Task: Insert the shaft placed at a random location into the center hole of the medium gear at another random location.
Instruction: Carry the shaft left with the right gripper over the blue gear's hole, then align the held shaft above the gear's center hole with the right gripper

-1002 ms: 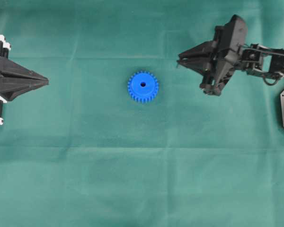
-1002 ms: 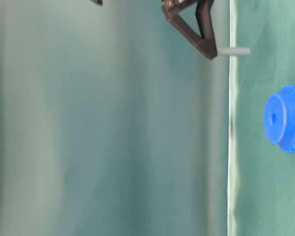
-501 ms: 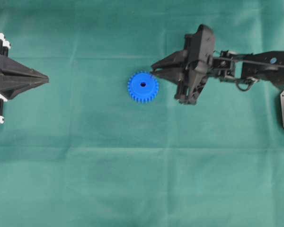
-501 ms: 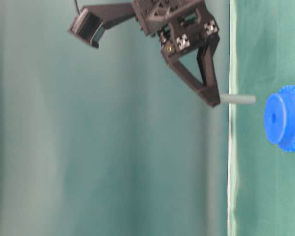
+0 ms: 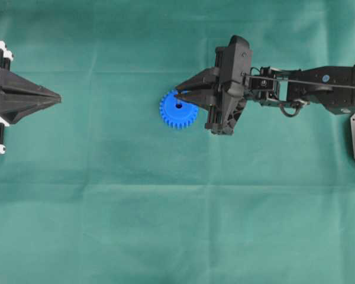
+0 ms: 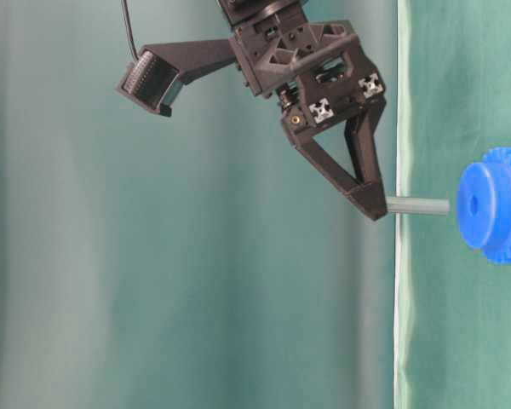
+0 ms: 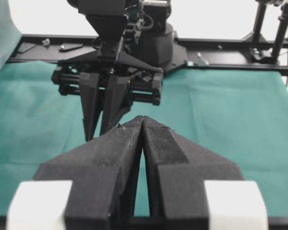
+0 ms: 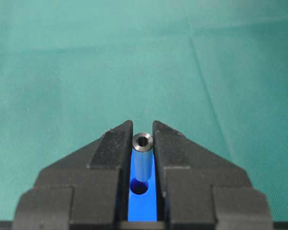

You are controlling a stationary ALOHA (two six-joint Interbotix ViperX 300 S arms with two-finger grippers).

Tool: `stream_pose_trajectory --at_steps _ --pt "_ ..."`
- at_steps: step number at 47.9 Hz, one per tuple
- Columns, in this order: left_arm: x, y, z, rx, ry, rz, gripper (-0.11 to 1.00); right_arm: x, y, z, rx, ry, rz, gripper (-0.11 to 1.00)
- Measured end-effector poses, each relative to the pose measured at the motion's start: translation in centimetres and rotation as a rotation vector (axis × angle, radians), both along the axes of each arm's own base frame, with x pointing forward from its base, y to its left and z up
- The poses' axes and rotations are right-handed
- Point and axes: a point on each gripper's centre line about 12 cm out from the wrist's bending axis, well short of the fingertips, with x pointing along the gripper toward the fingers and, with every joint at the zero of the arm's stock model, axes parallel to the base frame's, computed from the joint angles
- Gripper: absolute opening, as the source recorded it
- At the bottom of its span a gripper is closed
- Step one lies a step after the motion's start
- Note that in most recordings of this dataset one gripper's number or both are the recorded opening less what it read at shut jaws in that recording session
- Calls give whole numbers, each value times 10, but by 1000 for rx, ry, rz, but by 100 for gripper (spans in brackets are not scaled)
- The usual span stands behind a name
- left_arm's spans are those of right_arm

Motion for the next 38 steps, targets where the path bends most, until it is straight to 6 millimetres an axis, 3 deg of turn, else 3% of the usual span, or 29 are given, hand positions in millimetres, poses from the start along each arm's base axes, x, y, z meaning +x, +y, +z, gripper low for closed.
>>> stream_pose_trajectory --at_steps 14,25,38 --pt "0 0 0 0 2 0 0 0 -1 -1 0 2 -2 13" --pt "0 0 0 2 0 2 0 1 0 -16 7 39 -2 13" --pt "0 0 0 0 0 2 0 6 0 -20 14 31 -7 13"
